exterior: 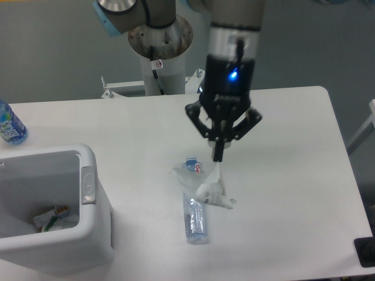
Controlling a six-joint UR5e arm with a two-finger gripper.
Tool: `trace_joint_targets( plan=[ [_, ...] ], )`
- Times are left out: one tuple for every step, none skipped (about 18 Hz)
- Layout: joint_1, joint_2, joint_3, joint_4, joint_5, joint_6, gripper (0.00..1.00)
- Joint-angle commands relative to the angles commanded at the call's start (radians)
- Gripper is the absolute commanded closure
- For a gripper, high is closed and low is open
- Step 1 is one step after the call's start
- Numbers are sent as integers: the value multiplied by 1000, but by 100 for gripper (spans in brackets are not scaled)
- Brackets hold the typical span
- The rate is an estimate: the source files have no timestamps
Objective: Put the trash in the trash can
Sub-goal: 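Lift the gripped tissue up off the table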
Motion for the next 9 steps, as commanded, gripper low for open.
trace_joint_targets(
  plan=[
    [0, 0, 0, -2, -3, 0, 100],
    [-2, 3, 0, -2, -9, -2, 100],
    [-3, 12, -3, -2, -17, -6, 100],
    [-5, 14, -6, -2, -28, -21, 100],
    [-9, 17, -6, -2, -41, -43, 100],
    [-14, 21, -6, -2, -57, -69, 100],
    [-21, 32, -6, 0, -71, -90, 100],
    [-29, 40, -9, 0, -74, -103, 100],
    [-47, 40, -12, 0, -74, -110, 100]
  ],
)
